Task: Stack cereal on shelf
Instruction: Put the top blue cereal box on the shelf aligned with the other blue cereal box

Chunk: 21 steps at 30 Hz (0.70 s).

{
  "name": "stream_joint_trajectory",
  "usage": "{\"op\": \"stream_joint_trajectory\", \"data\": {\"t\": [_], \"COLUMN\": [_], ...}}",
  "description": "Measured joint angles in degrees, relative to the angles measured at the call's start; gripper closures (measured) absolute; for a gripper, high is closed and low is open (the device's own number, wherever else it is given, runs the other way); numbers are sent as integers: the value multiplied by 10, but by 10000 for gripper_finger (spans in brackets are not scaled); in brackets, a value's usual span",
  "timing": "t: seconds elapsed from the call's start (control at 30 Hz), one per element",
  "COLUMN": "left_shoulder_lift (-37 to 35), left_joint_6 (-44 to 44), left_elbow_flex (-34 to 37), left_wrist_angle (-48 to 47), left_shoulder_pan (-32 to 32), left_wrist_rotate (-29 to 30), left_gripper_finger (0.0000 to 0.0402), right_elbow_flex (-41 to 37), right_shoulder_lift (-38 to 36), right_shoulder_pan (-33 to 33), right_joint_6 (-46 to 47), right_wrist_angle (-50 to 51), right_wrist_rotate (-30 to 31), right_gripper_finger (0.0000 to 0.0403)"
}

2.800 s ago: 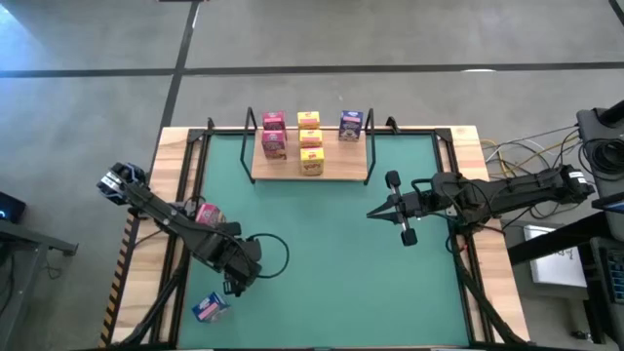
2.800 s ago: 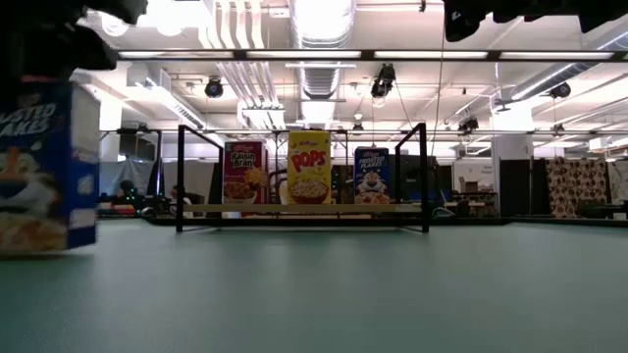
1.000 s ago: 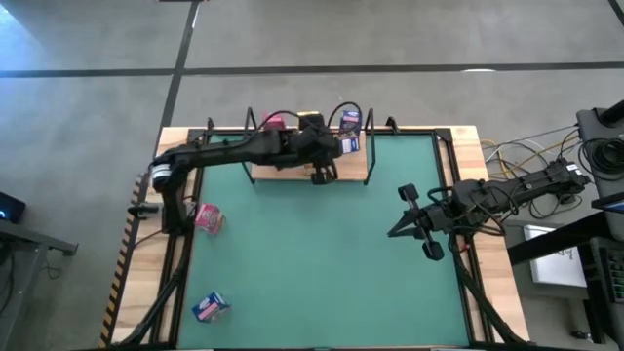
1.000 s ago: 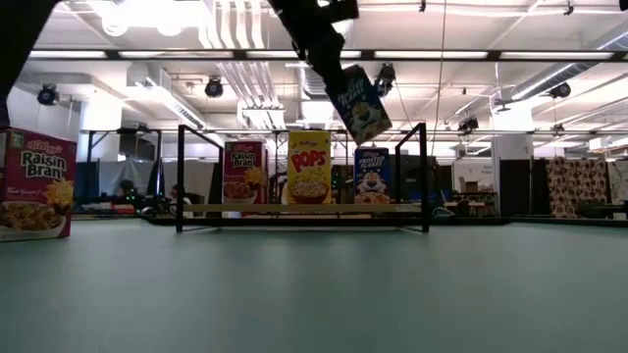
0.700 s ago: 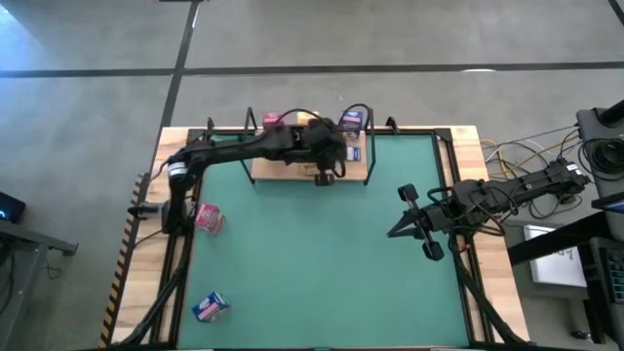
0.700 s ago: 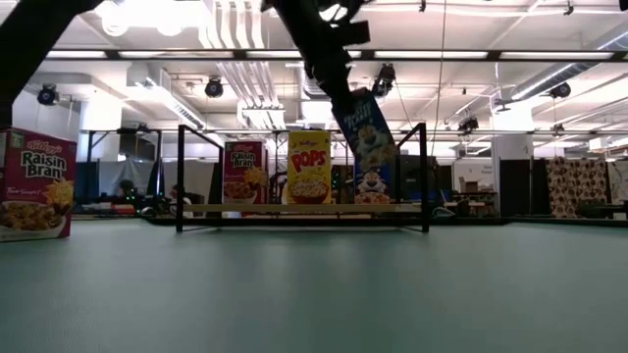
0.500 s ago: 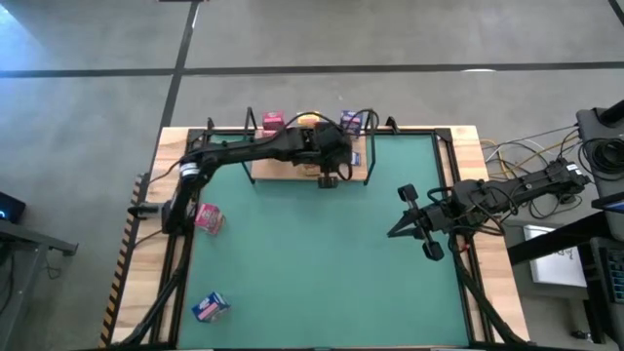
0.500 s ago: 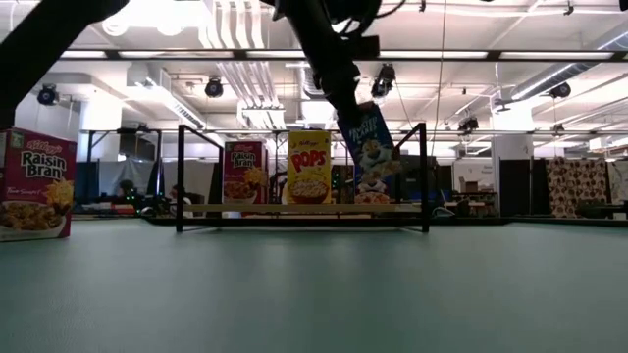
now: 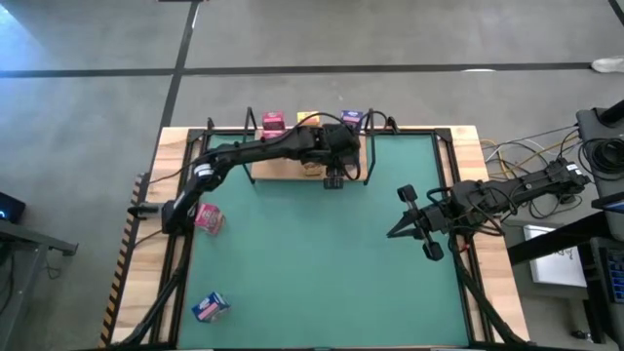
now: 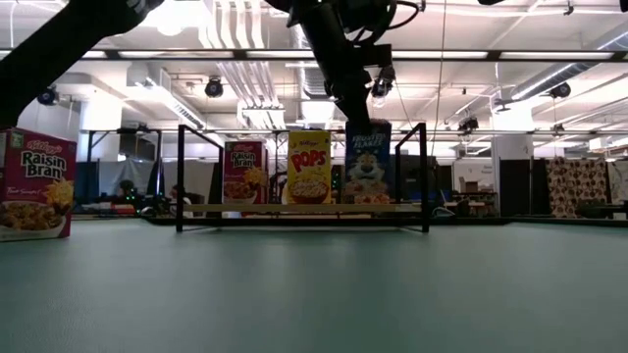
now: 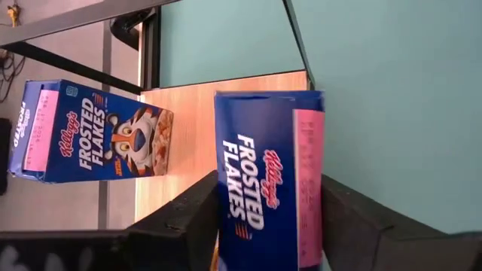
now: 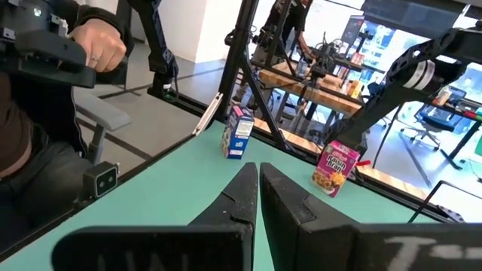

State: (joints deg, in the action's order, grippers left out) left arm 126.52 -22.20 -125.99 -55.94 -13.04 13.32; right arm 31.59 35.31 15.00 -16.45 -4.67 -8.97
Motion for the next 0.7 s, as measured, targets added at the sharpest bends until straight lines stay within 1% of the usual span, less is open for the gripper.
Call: {"op": "stream_joint_trajectory", "data": {"t": [0.2, 0.43, 0.57, 0.7], "left_shoulder_lift": [0, -4, -27, -61], "left_joint_6": [-7, -22, -21, 9], "left_elbow_flex": [0, 0, 1, 1], "left_wrist_angle": [4, 13, 15, 14], "left_shoulder_pan": [-1, 0, 4, 16], "left_wrist_rotate": [0, -9, -9, -9], "left_gripper_finger": [200, 196, 196, 196], "right_elbow_flex": [0, 0, 0, 0], "right_shoulder_lift": [0, 0, 0, 0], "right_shoulder_pan": [0, 0, 0, 0], "right_joint_6": [0, 0, 4, 7], "right_wrist_angle": [0, 0, 3, 7], "right_wrist_rotate": [0, 0, 0, 2], "right_gripper_finger": [394, 394, 394, 394]}}
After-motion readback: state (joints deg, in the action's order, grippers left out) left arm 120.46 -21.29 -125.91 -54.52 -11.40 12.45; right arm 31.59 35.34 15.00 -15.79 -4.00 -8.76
